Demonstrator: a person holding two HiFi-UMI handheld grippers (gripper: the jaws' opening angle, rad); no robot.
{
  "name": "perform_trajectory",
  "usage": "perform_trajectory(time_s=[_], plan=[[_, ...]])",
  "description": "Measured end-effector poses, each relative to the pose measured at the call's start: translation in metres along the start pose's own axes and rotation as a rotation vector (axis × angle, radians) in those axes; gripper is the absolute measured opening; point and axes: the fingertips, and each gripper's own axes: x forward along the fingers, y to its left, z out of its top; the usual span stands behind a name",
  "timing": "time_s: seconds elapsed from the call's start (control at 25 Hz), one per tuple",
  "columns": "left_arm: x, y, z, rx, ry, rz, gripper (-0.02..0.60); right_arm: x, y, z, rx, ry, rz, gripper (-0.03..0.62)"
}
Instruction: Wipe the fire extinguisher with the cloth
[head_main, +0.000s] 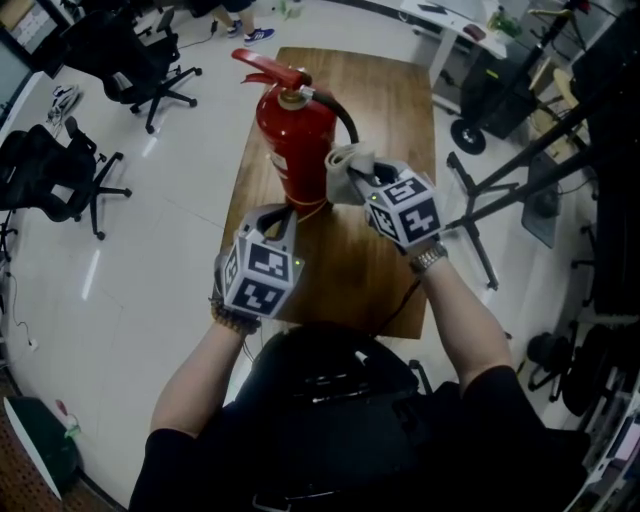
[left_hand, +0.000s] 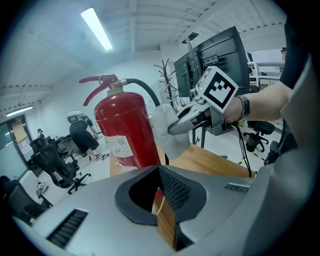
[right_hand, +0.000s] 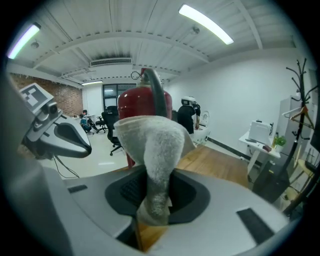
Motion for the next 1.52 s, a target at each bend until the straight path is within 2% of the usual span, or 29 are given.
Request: perform_trajectory(time_s=[0.48, 0.8, 0.96, 1.2, 1.52], plan=[[0.010, -0.004, -0.011, -0.038, 0.065, 0.049, 0.000, 0.045, 0.001, -0.057, 0.008, 0.118, 0.094, 0.117], [0.015, -0.008, -0.022, -0.059, 0.104, 0.066, 0.000, 0.073, -0.001, -0.095, 0.016, 0.191, 0.120, 0.117], [0.015, -0.010, -0.028, -0.072, 0.122, 0.073, 0.000, 0.085, 0.002, -0.104, 0.025, 0.195, 0.134, 0.117], [0.013, -0.011, -0.033, -0.084, 0.135, 0.078, 0.000, 0.101, 0.001, -0.127, 0.048, 0.243, 0.138, 0.117], [0.002, 0.002, -0.043, -0.091, 0.118, 0.068, 0.000, 0.109, 0.000, -0.159, 0.090, 0.337, 0.071, 0.117]])
